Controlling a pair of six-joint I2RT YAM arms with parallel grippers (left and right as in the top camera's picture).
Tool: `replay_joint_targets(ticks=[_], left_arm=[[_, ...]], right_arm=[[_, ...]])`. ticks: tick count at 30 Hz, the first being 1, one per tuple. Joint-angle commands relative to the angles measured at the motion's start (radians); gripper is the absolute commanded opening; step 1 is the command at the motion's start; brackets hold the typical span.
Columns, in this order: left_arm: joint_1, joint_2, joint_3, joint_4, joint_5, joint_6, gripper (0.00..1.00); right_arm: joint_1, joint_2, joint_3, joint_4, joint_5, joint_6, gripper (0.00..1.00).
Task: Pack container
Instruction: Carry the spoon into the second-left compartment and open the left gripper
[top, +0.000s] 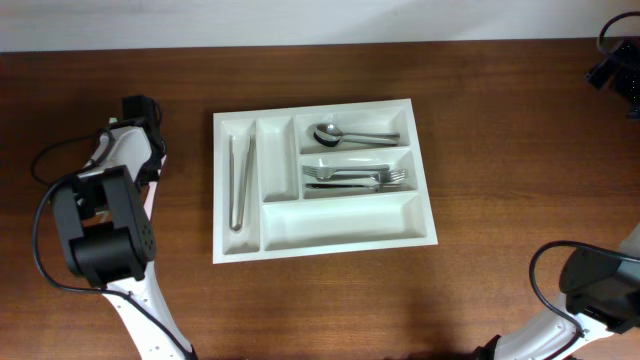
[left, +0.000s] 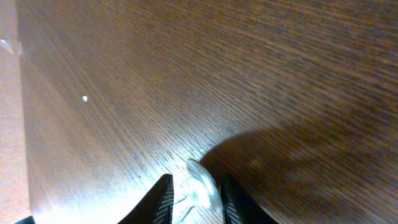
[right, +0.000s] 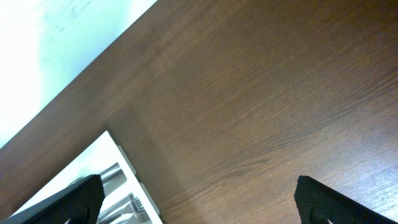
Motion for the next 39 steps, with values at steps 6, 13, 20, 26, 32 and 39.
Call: replay_joint_targets(ticks=[6,13,20,26,32,39], left_arm=[[0.000,0.067,-0.009,-0.004,0.016,0.002,0.16],[0.000,0.062,0.005,-0.039,0.011,0.006,0.02],[-0.030,-0.009,0.116,-0.164,-0.024,0.063,0.02],[-0.157,-0.179,0.324,-0.349,0.027,0.179,0.02],[-0.309,-0.347,0.386,-0.351,0.264,0.188,0.02],[-0.468,-0.360,0.384,-0.346,0.429,-0.021,0.02]], right_arm=[[-0.001,-0.005,-0.004,-0.001,-0.004,0.008,0.99],[-0.001,-0.005,-0.004,-0.001,-0.004,0.008,0.99],[-0.001,-0.005,-0.004,-0.001,-0.004,0.008,0.99],[-0.001,-0.005,-0.004,-0.001,-0.004,0.008,0.99],[-0.001,-0.005,-0.004,-0.001,-0.004,0.008,0.99],[-0.001,-0.005,-0.004,-0.001,-0.004,0.008,0.99]])
